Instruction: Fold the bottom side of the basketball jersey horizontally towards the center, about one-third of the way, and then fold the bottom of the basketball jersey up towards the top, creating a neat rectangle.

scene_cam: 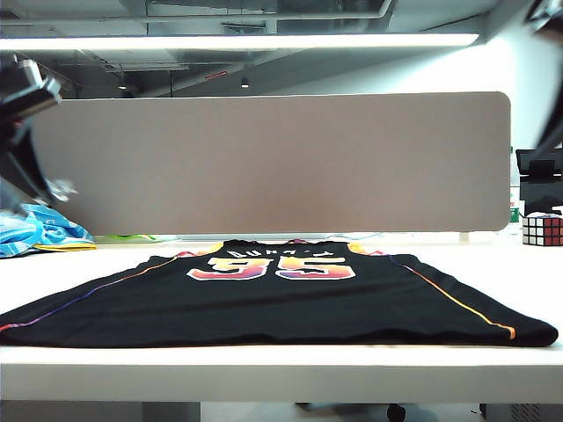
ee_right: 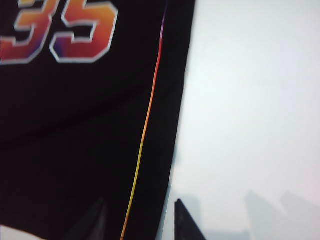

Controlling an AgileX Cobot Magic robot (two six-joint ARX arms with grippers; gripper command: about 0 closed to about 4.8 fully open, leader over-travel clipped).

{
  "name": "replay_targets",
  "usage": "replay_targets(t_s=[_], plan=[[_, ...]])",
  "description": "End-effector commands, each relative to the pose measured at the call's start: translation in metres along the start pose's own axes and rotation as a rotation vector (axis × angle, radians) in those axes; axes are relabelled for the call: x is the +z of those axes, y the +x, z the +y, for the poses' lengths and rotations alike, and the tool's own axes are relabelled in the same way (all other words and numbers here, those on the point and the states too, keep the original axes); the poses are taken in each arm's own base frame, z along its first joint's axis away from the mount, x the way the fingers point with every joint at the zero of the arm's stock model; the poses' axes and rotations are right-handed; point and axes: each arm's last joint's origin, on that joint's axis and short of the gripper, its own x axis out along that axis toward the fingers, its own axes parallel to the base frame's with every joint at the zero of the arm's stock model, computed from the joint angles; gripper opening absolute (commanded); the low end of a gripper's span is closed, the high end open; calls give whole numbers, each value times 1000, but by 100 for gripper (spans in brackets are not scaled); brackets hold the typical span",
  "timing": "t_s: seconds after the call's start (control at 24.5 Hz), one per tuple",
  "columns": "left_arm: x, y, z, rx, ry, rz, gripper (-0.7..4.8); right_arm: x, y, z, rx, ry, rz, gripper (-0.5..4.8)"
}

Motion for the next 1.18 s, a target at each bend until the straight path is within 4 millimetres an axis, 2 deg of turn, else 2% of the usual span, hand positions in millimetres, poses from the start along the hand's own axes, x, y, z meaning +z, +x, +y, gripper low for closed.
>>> replay_targets(t_s=[0.04,0.2,0.41,0.53,0.77,0.9,0.98,1.18], plan=[[-3,10,19,-18,-67,86,165,7,22,-3,60,18,166,167],[-11,10,34,-12,-128,173,192,5,54,-8,127,75,331,231],[-18,6,39,-43,-148,242,196,-6,74,-13,147,94,454,285],[-21,6,39,-42,-137,269,252,-11,77,-15,142,80,498,285],[-24,5,39,-37,-113,302,255,-11,78,-15,130,69,499,285],[-27,7,40,-39,-105,333,300,-11,78,-15,130,68,499,292],[-29,10,41,-39,-113,358,306,-11,78,-15,131,68,499,316],[-38,27,48,-37,-152,455,306,-11,78,-15,133,69,498,316]])
